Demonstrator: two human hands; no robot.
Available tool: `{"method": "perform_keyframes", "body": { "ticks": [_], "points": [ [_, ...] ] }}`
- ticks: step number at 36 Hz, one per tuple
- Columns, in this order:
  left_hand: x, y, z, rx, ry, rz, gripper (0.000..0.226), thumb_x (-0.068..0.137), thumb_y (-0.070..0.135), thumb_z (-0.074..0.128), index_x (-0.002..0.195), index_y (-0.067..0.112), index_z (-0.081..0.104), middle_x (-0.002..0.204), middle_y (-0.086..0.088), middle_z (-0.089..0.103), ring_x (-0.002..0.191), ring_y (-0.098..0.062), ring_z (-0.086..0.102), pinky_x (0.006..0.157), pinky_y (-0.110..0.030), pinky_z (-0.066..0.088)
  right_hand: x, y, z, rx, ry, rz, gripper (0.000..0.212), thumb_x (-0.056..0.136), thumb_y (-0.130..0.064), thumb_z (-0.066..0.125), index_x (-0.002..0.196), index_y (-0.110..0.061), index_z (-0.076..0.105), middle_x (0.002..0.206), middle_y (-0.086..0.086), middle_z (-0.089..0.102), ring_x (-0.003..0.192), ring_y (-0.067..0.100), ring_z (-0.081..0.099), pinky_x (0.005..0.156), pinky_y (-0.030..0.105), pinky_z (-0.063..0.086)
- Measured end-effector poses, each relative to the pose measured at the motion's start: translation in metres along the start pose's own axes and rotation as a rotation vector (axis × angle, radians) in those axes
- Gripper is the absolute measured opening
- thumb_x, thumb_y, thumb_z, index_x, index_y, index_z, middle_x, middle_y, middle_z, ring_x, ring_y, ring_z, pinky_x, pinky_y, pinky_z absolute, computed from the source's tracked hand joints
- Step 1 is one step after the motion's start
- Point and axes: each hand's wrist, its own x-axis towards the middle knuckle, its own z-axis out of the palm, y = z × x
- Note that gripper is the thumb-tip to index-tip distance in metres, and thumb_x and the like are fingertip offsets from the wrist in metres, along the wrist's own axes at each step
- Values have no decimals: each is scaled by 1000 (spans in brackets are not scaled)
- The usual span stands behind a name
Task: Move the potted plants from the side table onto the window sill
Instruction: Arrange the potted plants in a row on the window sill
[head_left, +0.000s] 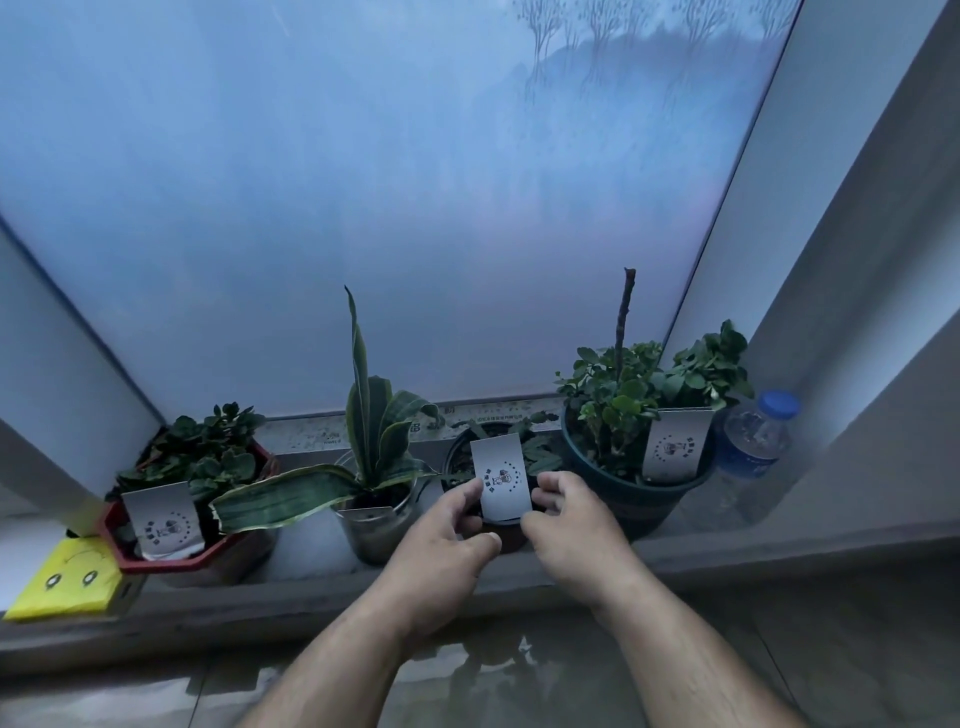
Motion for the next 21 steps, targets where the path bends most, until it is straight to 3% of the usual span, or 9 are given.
{"method": "perform_keyframes", "body": {
  "ticks": [4, 10, 12, 16, 21],
  "points": [
    [3, -4, -2, 34, 4, 5, 62, 91, -2, 60, 145, 25, 45, 112, 19, 68, 94, 14, 64, 84, -9, 49, 0, 0, 0, 14, -14, 4, 58, 89, -15, 61, 145, -20, 46, 135, -3, 63, 113, 13, 63, 97, 34, 54],
    [2, -4, -3, 28, 5, 2, 60, 91, -7, 57, 141, 25, 48, 113, 17, 68, 91, 15, 64, 80, -6, 49, 0, -1, 0, 16, -12, 6, 59, 89, -13, 60, 145, -18, 45, 131, -2, 65, 107, 11, 65, 83, 24, 53],
    [1, -2, -4, 38, 12, 3, 53, 92, -8, 56, 129, 28, 49, 109, 17, 67, 86, 18, 63, 77, -3, 48, -1, -3, -1, 14, -7, -1, 58, 90, -11, 60, 145, -16, 46, 131, 0, 64, 108, 12, 63, 76, 19, 49],
    [-1, 2, -2, 48, 6, 30, 53, 93, -14, 52, 121, 31, 46, 99, 20, 62, 73, 23, 61, 66, 1, 44, 1, -4, -3, 0, 2, 0, 58, 90, -12, 60, 146, -17, 45, 139, 3, 60, 115, 14, 59, 84, 23, 46],
    [-1, 3, -5, 89, 21, 45, 55, 92, -8, 55, 108, 44, 50, 96, 25, 64, 74, 23, 59, 66, 0, 45, 1, -4, -6, -13, 14, -13, 57, 90, -13, 59, 146, -19, 46, 141, 3, 60, 120, 14, 59, 91, 26, 47]
  ]
}}
